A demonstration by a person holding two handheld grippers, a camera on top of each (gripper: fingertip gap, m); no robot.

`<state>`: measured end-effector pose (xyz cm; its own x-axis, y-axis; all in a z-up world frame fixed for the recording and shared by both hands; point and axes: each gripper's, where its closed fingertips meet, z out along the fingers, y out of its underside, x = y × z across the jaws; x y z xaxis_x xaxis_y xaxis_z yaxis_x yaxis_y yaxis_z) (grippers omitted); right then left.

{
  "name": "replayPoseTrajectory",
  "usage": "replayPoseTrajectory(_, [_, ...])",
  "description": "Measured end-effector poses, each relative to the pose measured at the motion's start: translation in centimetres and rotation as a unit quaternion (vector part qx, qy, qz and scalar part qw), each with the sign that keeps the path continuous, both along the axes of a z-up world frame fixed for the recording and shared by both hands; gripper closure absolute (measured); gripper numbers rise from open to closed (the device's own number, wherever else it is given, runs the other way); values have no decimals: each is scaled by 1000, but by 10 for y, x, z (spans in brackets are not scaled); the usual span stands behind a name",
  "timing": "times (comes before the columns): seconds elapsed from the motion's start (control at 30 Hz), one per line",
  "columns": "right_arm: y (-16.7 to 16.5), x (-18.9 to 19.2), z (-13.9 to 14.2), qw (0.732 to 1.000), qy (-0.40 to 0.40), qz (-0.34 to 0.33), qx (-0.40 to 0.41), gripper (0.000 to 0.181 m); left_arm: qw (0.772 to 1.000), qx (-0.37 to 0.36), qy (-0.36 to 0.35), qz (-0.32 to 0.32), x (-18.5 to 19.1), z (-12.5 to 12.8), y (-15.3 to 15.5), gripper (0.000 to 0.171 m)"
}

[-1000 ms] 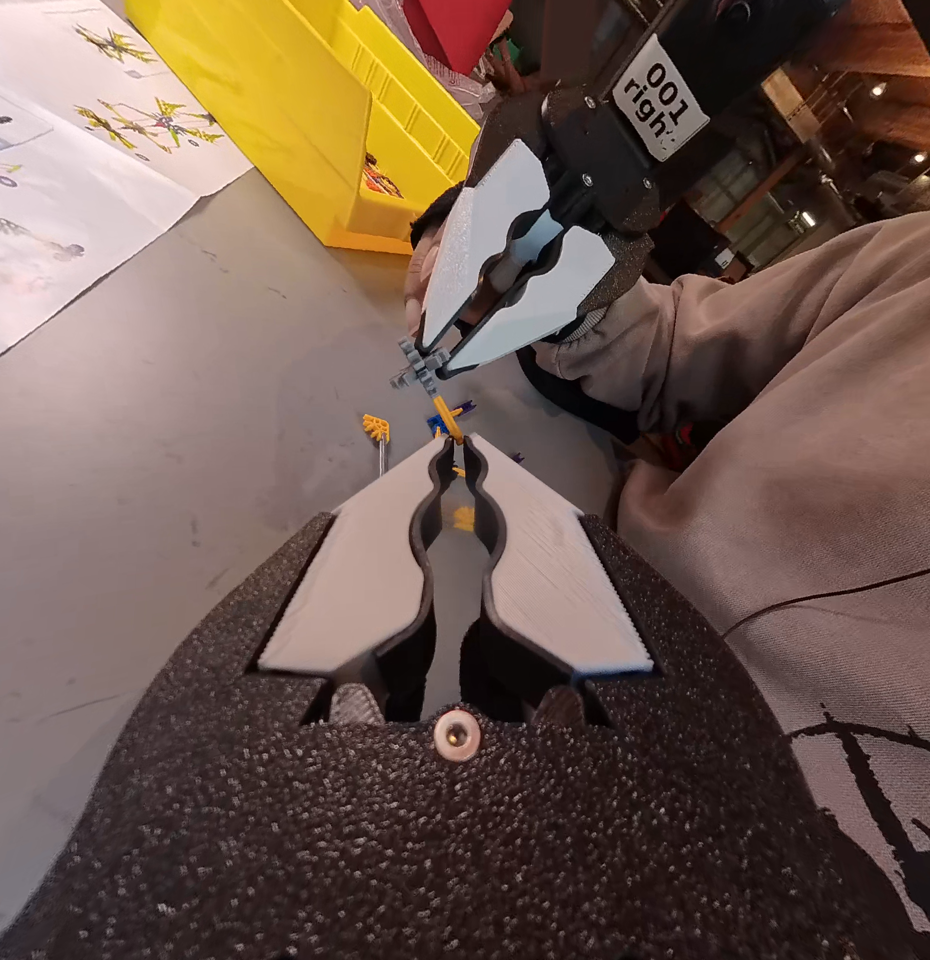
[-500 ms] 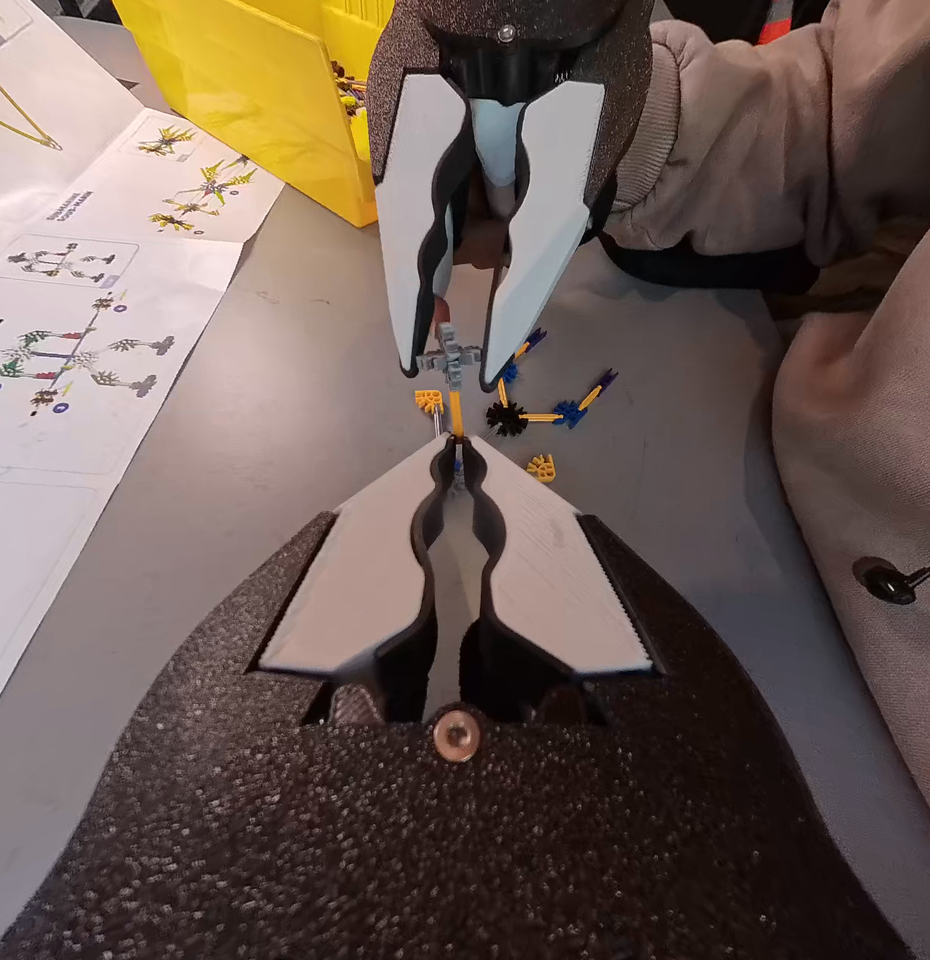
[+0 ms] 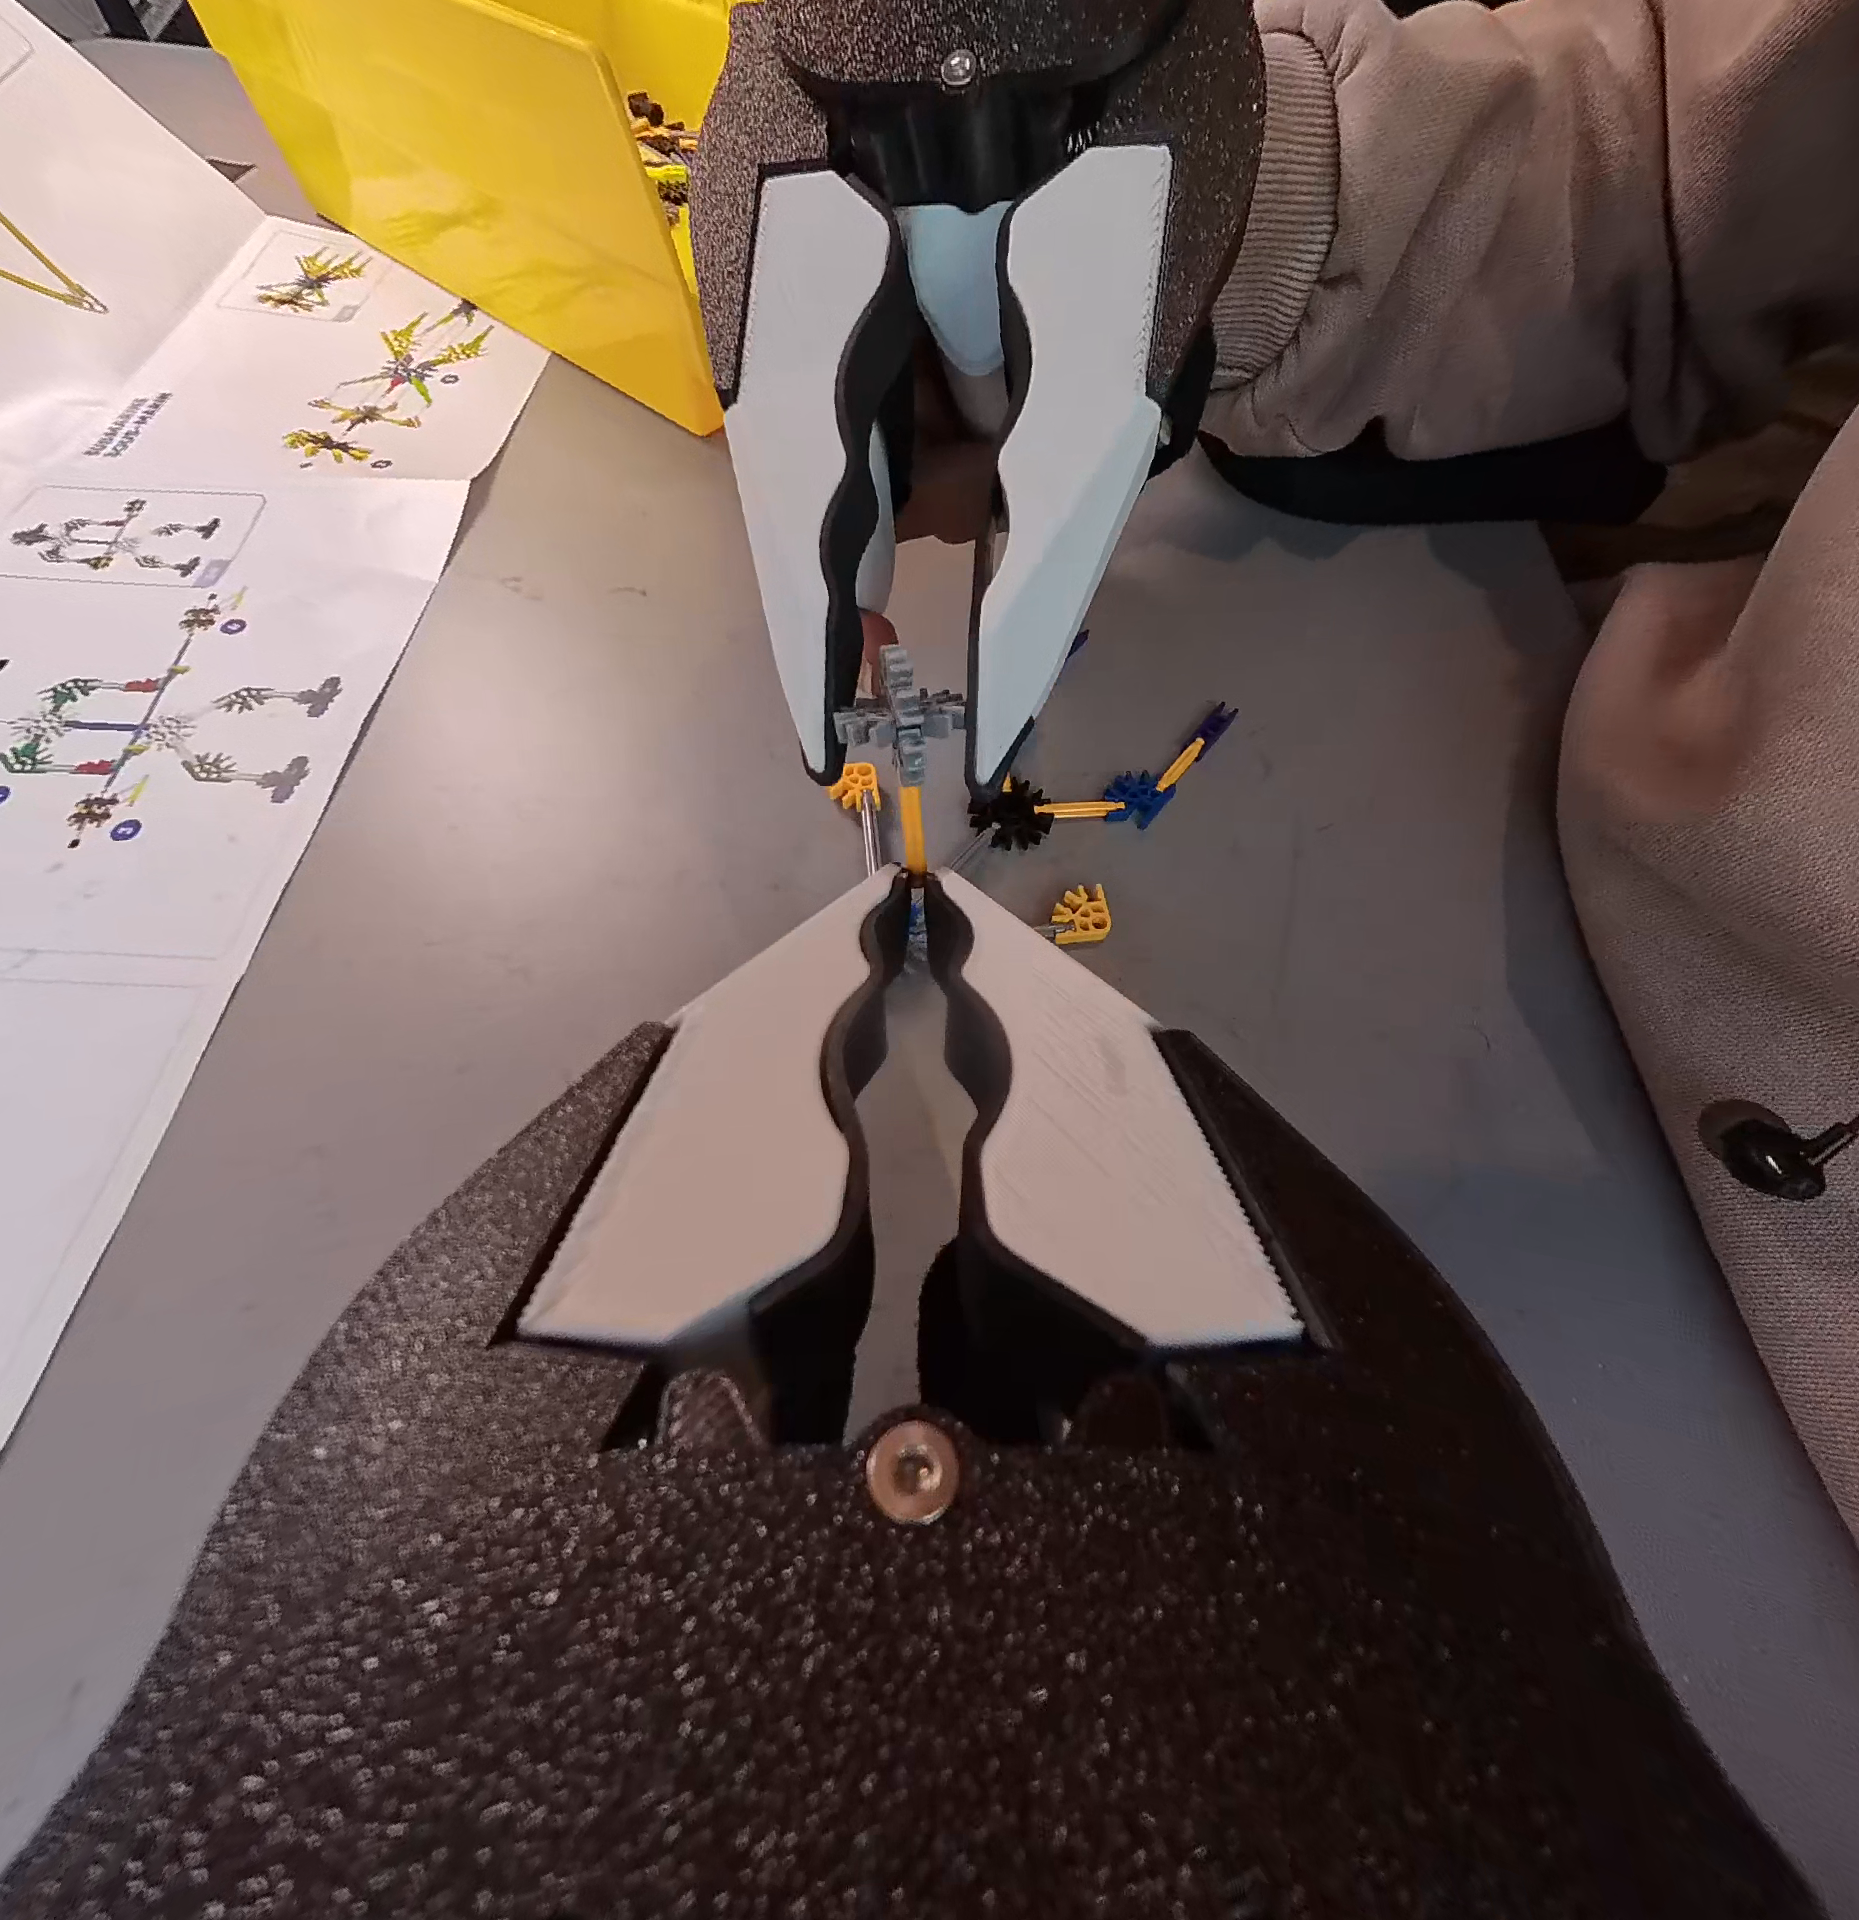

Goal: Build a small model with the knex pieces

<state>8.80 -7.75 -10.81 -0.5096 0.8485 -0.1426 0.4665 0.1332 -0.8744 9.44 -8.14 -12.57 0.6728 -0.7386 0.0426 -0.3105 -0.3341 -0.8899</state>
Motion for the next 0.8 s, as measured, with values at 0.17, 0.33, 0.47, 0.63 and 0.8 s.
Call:
replayPoseTrajectory(0.17, [3, -2, 2, 1000, 4, -8, -17, 159, 1000, 8, 0, 6, -3, 3, 2, 170])
replayPoseTrajectory(0.33, [4, -4, 6, 999, 8, -13, -39, 159, 1000, 22, -1, 15, -6, 8, 4, 170])
replayPoseTrajectory(0.47, [4, -5, 4, 999, 7, -13, -41, 158, 1000, 27, 1, 17, -6, 8, 5, 170])
replayPoseTrajectory(0.63, [3, -5, 3, 999, 3, -11, -47, 159, 999, 28, 3, 18, -6, 7, 5, 170])
replayPoseTrajectory(0.8, [6, -6, 0, 999, -2, -17, -41, 159, 999, 26, 7, 23, -10, 4, 7, 169])
